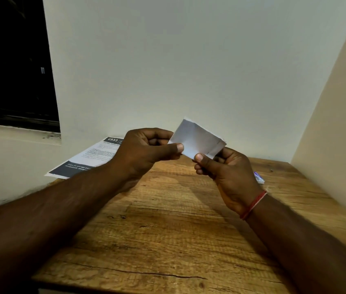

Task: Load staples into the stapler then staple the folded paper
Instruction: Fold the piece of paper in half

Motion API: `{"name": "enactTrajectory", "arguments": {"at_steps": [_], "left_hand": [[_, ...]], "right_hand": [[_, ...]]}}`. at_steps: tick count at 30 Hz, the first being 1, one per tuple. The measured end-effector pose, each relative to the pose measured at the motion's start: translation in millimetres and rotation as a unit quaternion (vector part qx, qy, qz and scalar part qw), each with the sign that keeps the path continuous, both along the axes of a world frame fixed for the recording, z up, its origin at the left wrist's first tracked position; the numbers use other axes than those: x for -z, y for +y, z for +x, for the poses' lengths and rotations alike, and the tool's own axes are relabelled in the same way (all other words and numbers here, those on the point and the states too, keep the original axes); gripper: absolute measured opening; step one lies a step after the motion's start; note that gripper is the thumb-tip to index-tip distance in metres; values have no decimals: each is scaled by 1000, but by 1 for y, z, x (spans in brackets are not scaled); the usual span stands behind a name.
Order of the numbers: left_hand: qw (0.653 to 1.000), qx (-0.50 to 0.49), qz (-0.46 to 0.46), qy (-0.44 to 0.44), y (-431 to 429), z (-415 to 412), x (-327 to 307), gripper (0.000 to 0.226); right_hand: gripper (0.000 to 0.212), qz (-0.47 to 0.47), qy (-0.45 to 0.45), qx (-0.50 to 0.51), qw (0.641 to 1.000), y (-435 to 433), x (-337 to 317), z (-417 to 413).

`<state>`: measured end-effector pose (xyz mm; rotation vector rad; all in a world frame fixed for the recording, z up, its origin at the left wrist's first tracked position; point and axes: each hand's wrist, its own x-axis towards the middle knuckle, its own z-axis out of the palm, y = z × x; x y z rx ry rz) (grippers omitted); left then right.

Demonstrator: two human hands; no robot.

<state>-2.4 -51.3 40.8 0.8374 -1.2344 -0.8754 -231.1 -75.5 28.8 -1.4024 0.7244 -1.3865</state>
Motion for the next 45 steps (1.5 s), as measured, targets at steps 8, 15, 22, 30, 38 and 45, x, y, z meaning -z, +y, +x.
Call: {"name": "enactTrajectory", "arguments": {"at_steps": [8, 15, 22, 30, 38, 45], "left_hand": [[1000, -2, -2, 2, -2, 1, -1, 36], [999, -6, -16, -34, -2, 0, 5, 27], [998, -38, -24, -44, -5, 3, 8, 12], [967, -96, -65, -226, -5, 10, 6, 10], [987, -101, 19, -126, -3, -12, 15, 36], [920, -185, -107, -329, 1, -17, 16, 34]], "right_hand": [[25, -26, -2, 5, 1000, -4, 1, 0], [28, -14, 12, 3, 1000, -5, 6, -1], [33, 5, 88, -13, 996, -3, 11, 4], [19, -54, 136, 51, 988, -2, 2, -6], [23, -28, 117, -3, 993, 9, 7, 10], [57, 17, 97, -79, 992, 22, 2, 18]]}}
